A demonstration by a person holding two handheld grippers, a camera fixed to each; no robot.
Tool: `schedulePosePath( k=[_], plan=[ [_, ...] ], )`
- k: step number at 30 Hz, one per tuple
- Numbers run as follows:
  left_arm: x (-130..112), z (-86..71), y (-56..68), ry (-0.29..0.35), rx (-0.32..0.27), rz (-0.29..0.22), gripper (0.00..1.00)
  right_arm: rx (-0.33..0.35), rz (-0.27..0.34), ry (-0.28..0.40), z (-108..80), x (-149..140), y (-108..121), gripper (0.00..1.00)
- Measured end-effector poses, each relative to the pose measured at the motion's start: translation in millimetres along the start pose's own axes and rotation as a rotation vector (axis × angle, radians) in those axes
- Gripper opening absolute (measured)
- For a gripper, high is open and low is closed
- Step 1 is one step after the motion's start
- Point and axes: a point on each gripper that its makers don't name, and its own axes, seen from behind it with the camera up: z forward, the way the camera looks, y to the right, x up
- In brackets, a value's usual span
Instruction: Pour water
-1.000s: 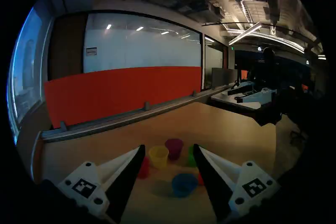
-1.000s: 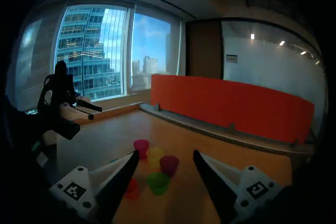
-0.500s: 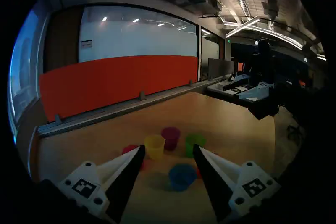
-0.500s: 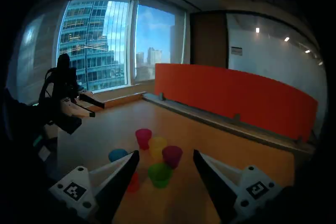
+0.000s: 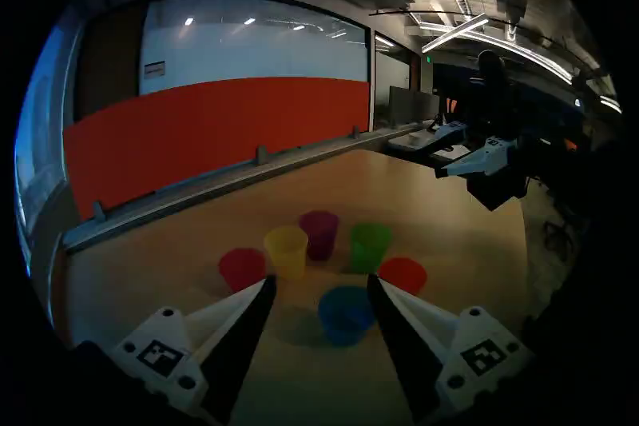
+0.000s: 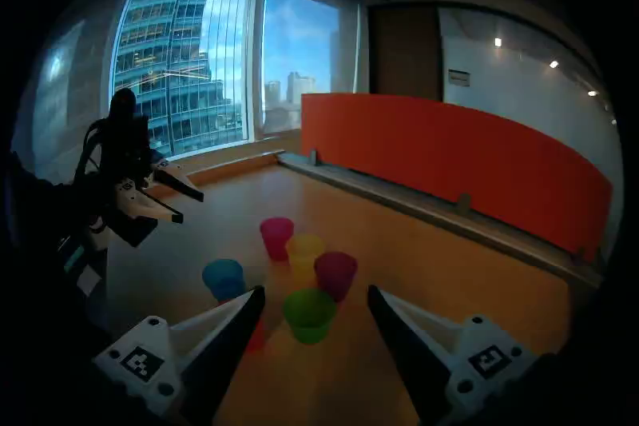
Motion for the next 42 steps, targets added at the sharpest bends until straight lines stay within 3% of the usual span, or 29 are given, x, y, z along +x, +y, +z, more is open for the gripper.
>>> schedulePosePath(
  k=[19, 42],
  plan=[
    [-49.2, 15.3, 19.1, -0.081, -0.039, 0.021, 0.84, 0.010, -0.016, -0.060, 24.4, -33.2, 2.5, 0.99],
    [-102.2, 38.2, 36.8, -0.208, -0.081, 0.058, 0.84, 0.025, -0.022, -0.091, 41.4, -44.4, 5.2, 0.99]
  ],
)
